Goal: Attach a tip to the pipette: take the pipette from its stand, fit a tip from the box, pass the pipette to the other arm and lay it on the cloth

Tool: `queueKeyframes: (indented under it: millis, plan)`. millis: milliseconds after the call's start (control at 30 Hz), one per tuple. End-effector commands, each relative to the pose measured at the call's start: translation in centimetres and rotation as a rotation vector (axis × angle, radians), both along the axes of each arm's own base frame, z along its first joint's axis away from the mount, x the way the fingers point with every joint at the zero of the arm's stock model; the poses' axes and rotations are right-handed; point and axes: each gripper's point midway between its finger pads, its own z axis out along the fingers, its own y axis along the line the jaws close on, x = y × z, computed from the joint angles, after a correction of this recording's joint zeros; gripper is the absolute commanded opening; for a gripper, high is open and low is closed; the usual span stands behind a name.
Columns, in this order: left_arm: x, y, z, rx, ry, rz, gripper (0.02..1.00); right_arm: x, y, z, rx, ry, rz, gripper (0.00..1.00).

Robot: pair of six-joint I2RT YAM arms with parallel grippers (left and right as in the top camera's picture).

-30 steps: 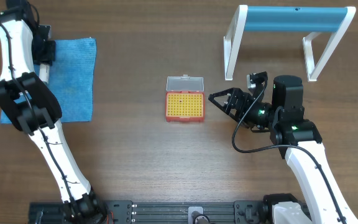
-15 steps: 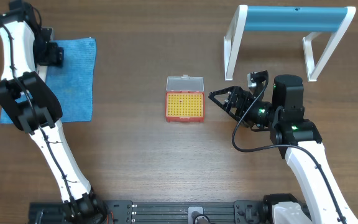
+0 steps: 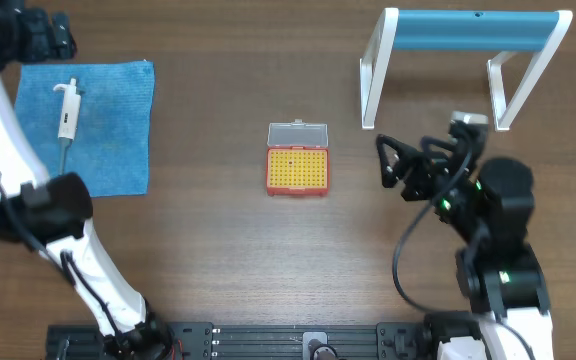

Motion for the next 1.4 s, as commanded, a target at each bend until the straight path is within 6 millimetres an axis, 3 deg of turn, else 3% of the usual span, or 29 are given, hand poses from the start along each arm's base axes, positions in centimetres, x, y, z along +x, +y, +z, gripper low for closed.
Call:
queueKeyframes:
  millis: [33,100,167,233,267,367,500,567,800,1133,1300,1400]
  plan:
    - [-4.1,-6.6,8.2,-0.067,-0.188,-0.093,0.963,-3.3,-3.8,0.1,-0.215,-0.049,-0.143,0.954]
    - [-7.5,-9.7,8.7,-0.079,-0.164,-0.146,0.963,-5.3,-4.0,-1.6,-0.231,-0.001,-0.142,0.95]
    - [-11.5,-12.4,7.9,-0.094,-0.114,-0.192,0.963,-6.5,-4.6,-3.1,-0.247,0.027,-0.168,0.95]
    - [-16.5,-13.7,6.0,-0.081,-0.043,-0.157,0.963,-7.2,-5.2,-4.5,-0.258,0.015,-0.197,0.95]
    - [-20.4,-14.3,4.8,-0.097,-0.028,-0.122,0.963,-7.8,-5.2,-5.0,-0.25,-0.007,-0.201,0.95]
    - [-26.6,-15.2,2.6,-0.149,-0.07,-0.04,0.963,-8.6,-5.3,-5.0,-0.241,-0.065,-0.209,0.95]
    - [-32.4,-16.3,-0.2,-0.211,-0.179,0.03,0.963,-9.7,-5.4,-4.8,-0.231,-0.14,-0.223,0.95]
    - [-34.2,-16.4,-1.5,-0.21,-0.246,0.047,0.963,-10.4,-6.3,-7.0,-0.264,-0.057,-0.261,0.95]
    - [-33.0,-16.4,0.0,-0.197,-0.448,0.02,0.963,-13.1,-6.9,-12.3,-0.319,0.182,-0.248,0.95]
    - [-32.7,-16.2,0.0,-0.184,-0.46,0.013,0.963,-13.2,-6.9,-12.5,-0.321,0.191,-0.247,0.952]
    - [-25.0,-14.7,1.3,-0.093,-0.963,-0.022,0.963,-13.2,-6.9,-12.5,-0.321,0.191,-0.247,0.952]
    - [-22.1,-14.0,1.2,-0.063,-1.238,-0.012,0.963,-13.2,-6.9,-12.5,-0.321,0.191,-0.247,0.952]
